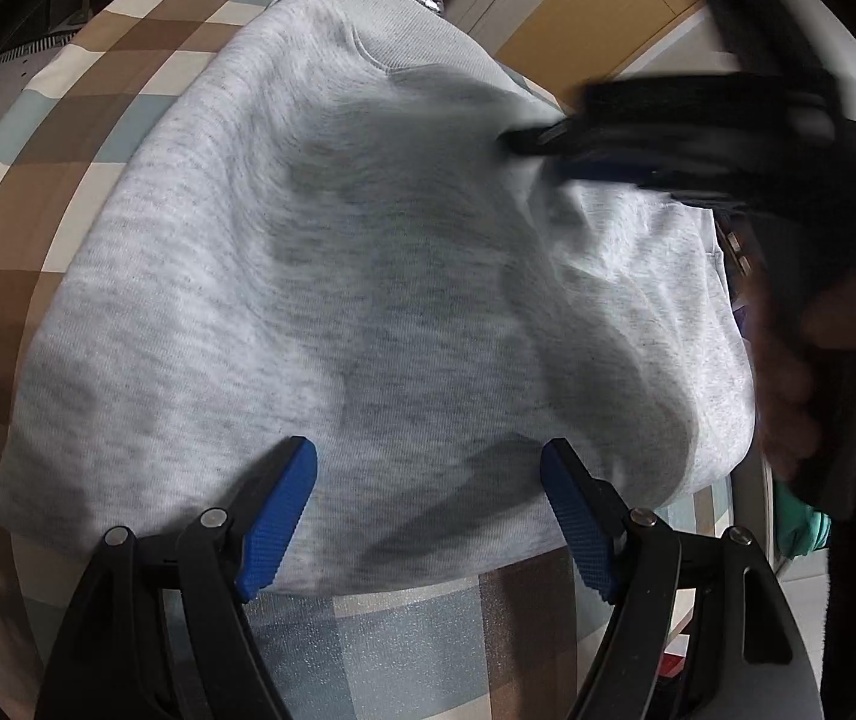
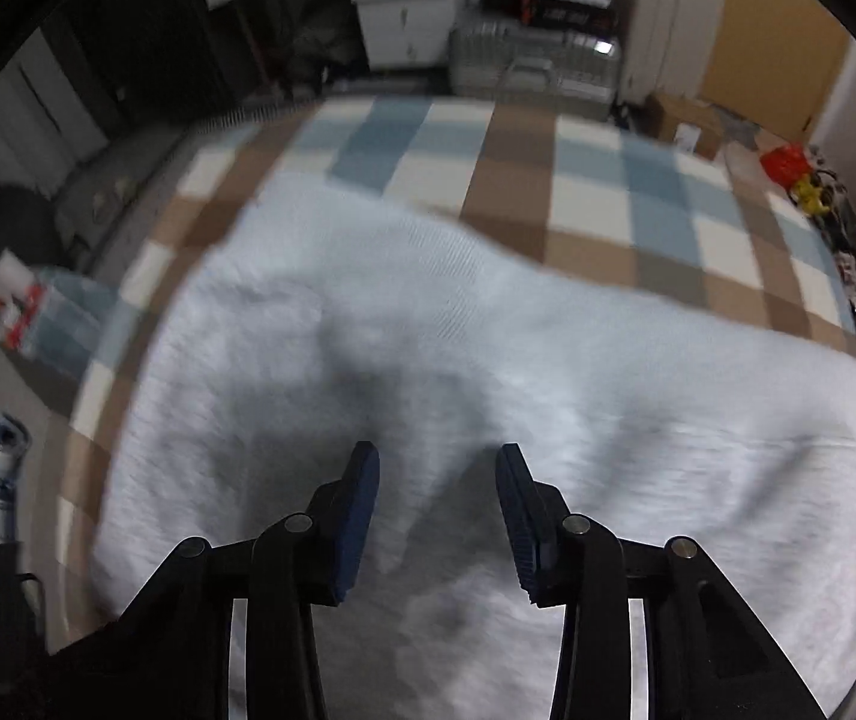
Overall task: Fold large clothes
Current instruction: 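Press and smooth the folded hoodie with both open tools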
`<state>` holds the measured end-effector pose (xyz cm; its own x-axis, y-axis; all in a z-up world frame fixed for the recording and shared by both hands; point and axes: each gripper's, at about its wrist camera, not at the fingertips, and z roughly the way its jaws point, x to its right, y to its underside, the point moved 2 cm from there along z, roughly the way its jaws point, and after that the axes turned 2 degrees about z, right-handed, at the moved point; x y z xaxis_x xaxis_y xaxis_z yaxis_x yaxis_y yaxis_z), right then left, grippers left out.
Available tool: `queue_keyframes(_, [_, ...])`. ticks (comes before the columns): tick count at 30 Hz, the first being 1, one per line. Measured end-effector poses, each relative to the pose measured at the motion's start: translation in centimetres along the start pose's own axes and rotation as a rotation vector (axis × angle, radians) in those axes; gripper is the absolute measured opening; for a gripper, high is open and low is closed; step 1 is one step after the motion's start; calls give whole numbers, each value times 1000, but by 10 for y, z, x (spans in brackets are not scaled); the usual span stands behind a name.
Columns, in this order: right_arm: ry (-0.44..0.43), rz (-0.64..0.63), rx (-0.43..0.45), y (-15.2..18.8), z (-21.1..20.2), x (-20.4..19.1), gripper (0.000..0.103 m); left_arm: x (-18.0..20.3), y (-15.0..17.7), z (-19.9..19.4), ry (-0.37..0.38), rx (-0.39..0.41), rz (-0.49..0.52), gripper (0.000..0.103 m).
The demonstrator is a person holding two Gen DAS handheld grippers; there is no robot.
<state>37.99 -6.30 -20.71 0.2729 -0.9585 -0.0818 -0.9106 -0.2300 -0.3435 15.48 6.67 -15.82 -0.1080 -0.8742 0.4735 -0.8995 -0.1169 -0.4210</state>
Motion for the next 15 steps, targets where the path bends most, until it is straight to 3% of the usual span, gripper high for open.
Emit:
queue_keyframes(2, [61, -24, -102, 10, 36, -4, 41, 0, 0, 1, 2, -2, 4, 73])
queue_keyframes(3, [65, -32, -46, 12, 38, -5, 41, -1, 0, 0, -4, 3, 8, 73])
queue_keyframes(6, [49, -34, -79, 12, 42, 0, 40, -1, 0, 1, 1, 1, 19, 73])
queue_keyframes(9, [-22, 3, -48, 24, 16, 12, 39, -1, 0, 1, 7, -1, 19, 73])
queue_keyframes(10, [-76, 32, 20, 37, -5, 22, 44, -1, 0, 1, 12, -1, 16, 73])
queue_keyframes(12, [-126, 54, 65, 59, -28, 35, 53, -3, 0, 0, 20, 2, 8, 73])
queue_keyframes(15, [-107, 32, 52, 100, -48, 57, 53, -2, 1, 0, 11, 13, 2, 73])
